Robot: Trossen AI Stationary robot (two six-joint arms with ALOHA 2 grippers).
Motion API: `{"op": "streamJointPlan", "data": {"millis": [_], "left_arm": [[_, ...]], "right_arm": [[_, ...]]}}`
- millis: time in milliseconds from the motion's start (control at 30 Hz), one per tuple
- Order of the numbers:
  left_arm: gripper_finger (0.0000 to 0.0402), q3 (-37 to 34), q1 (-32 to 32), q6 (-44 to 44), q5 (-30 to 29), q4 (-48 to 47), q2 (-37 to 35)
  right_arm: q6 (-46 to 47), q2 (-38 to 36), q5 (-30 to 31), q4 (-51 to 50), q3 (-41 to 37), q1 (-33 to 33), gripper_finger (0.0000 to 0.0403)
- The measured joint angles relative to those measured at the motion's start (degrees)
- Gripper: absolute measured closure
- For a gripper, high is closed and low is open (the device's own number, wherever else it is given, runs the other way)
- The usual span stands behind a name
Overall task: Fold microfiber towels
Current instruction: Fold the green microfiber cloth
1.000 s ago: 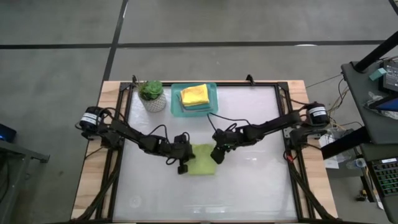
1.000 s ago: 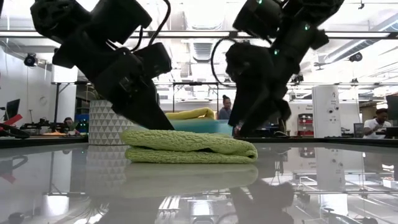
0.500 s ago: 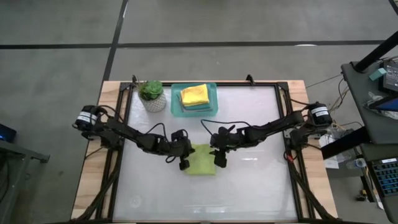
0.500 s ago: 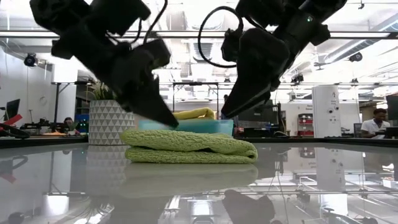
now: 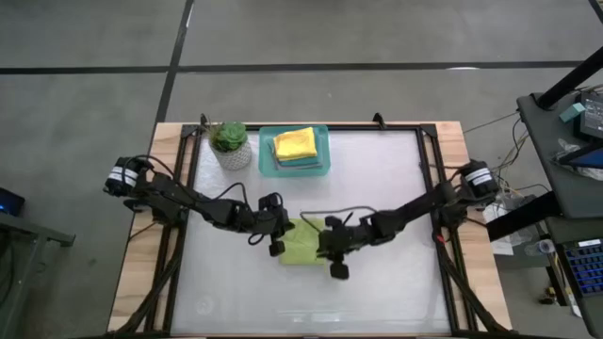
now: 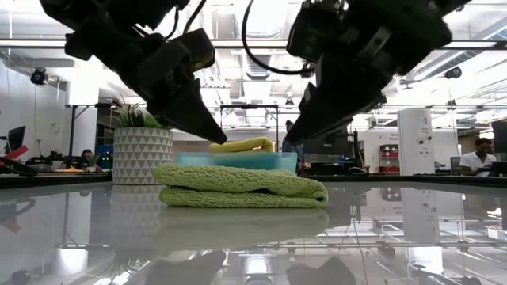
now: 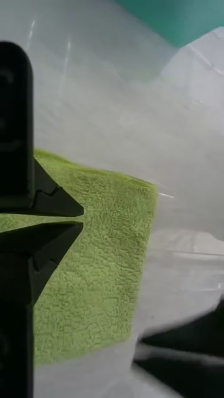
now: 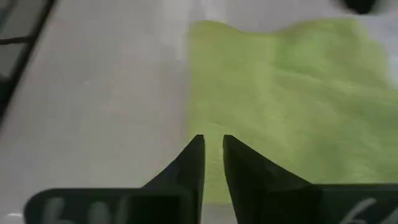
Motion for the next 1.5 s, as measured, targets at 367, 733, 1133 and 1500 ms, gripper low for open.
{"op": "streamJointPlan", "data": {"millis": [367, 733, 1133, 1500], "left_arm": [[0.0391, -1.22, 1.24, 7.88, -0.28, 0.87, 0.27], [0.0391, -1.86, 2.64, 6.5, -1.94, 10.14, 11.65], [0.0391, -1.54, 0.3, -7.98, 8.96, -0.48, 6.6], [0.0391, -1.46, 0.35, -5.55, 11.34, 0.12, 0.96]], "right_arm": [[4.47, 6.41, 0.83, 3.07, 0.76, 3.47, 0.039], [4.67, 5.2, 0.95, -10.87, 1.25, 3.6, 0.039], [-6.32, -0.45, 5.67, -32.77, 3.04, 2.16, 0.039], [11.07, -7.22, 1.11, -34.1, 3.28, 2.05, 0.0387]]}}
